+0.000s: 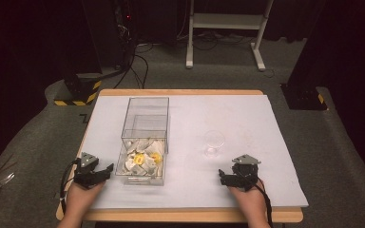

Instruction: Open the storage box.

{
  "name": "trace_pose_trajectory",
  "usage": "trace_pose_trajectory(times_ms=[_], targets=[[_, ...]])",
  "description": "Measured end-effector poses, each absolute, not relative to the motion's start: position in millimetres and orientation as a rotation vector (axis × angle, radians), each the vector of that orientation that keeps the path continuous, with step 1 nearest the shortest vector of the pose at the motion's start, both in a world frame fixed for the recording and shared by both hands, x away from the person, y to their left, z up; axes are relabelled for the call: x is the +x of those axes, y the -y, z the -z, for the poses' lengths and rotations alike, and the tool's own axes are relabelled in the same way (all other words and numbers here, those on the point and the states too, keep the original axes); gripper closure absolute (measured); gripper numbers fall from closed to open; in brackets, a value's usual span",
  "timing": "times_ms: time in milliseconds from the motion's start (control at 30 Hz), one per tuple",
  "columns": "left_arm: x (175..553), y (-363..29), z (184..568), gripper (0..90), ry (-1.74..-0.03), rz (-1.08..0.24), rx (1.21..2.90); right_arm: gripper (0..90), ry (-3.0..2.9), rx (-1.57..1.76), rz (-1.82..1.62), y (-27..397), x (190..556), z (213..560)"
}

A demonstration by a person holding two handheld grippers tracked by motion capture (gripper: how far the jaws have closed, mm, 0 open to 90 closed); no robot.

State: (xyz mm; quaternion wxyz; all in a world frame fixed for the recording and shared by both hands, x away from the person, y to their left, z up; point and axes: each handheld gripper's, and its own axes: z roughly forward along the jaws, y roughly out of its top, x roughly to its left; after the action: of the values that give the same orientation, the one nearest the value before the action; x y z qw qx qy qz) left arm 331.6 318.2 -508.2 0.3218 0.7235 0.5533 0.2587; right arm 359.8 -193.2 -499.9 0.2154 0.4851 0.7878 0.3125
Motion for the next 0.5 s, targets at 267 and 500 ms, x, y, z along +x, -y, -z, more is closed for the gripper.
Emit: trace_pose_trajectory(times_ms=[267,500], targets=[[332,-318,508,32.6,-1.453,-0.676,1.899,10.9,-2.212,1.252,-0.941,183,358,480],[332,-318,508,32.7,-1.453,-0.678,1.902,10.9,-2.217,1.21,-0.974,175,353,474]])
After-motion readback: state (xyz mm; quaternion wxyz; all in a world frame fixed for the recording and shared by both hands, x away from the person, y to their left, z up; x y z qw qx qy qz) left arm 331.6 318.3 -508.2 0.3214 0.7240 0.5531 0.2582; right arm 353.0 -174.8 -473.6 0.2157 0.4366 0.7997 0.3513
